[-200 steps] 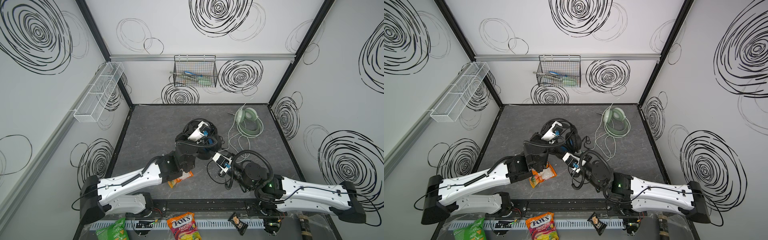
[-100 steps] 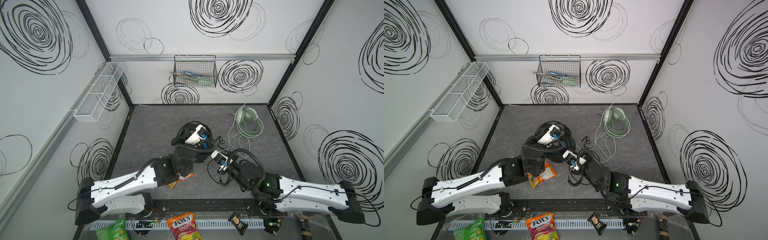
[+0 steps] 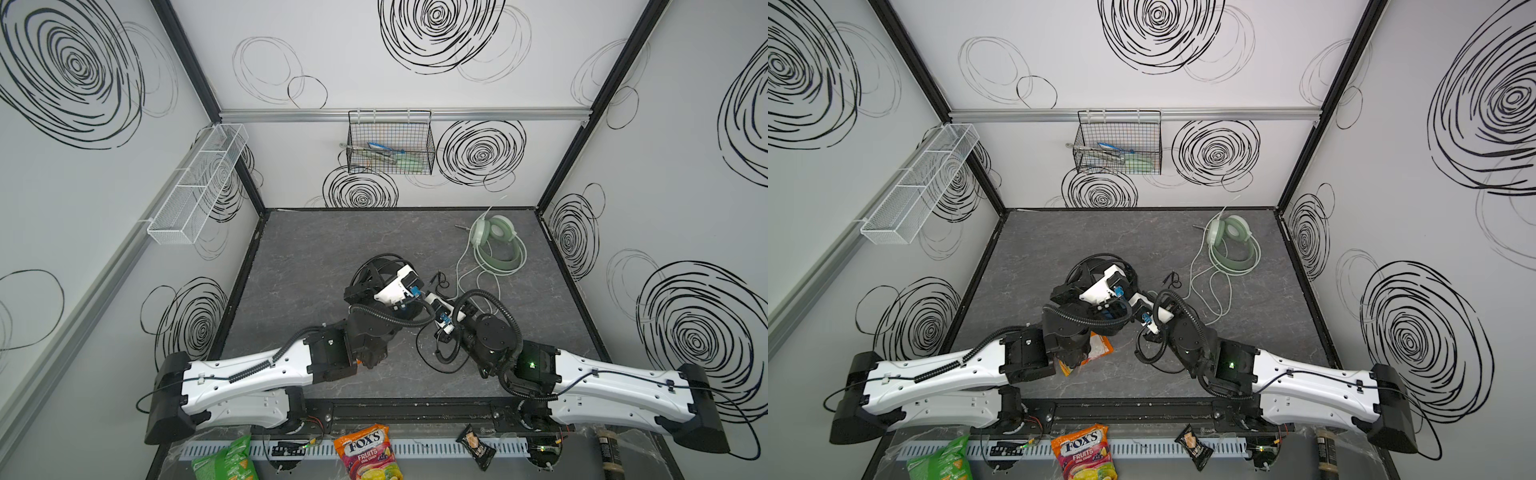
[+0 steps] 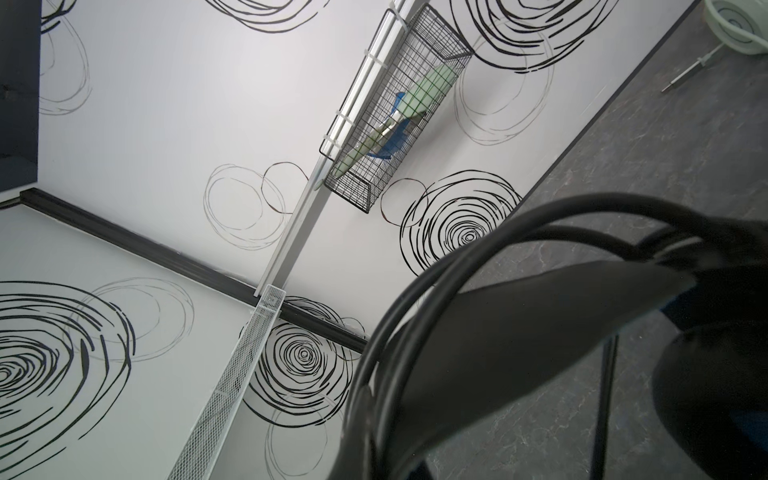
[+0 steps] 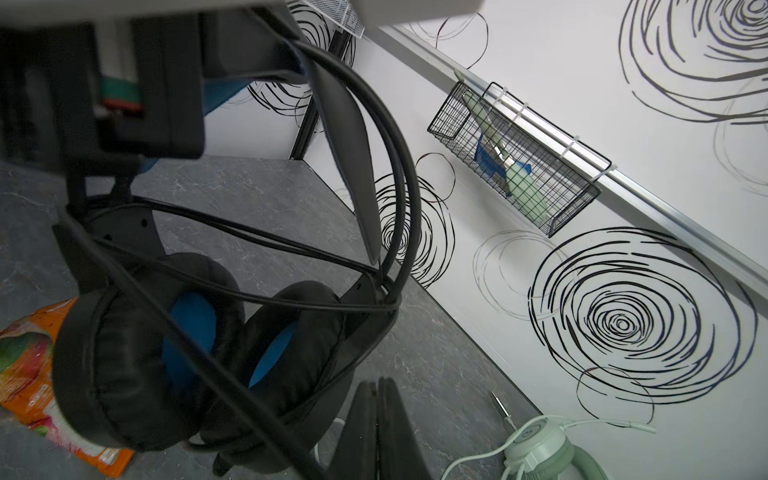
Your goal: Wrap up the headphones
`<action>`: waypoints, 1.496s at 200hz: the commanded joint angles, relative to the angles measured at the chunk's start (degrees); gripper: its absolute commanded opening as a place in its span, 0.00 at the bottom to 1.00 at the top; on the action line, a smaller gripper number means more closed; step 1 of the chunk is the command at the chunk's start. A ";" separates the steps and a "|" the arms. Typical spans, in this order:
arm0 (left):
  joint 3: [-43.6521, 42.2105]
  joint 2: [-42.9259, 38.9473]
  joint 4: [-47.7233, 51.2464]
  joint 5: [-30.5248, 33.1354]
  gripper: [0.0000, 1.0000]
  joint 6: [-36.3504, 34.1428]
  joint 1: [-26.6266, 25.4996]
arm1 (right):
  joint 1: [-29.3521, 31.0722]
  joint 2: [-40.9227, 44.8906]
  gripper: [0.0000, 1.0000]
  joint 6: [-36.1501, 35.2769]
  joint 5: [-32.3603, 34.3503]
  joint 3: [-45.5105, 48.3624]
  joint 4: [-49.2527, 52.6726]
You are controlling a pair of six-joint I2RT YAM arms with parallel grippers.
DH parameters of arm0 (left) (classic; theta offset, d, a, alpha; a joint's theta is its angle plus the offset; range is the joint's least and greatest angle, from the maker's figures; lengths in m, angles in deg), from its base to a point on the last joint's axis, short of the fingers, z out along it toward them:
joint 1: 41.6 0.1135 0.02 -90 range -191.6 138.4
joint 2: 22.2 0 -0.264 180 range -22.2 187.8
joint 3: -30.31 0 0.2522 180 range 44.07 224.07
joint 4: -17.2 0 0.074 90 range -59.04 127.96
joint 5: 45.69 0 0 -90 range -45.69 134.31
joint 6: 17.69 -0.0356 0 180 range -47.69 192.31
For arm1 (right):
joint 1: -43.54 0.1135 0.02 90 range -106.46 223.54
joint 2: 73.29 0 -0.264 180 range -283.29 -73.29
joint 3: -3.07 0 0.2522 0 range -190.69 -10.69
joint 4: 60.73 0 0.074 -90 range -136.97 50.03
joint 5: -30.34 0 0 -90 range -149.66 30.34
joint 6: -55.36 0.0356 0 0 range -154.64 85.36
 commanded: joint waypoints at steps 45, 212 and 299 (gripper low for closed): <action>7.79 -4.76 25.53 -14.27 0.00 19.45 -0.76 | -6.98 5.42 0.10 5.77 -3.26 1.18 -4.36; 4.94 -15.30 26.24 -29.35 0.00 26.63 1.40 | -14.32 9.84 0.13 11.76 -7.03 5.58 -5.18; 4.95 -19.20 24.37 -39.15 0.00 30.85 0.86 | -15.78 10.39 0.14 13.15 -8.04 7.20 -5.76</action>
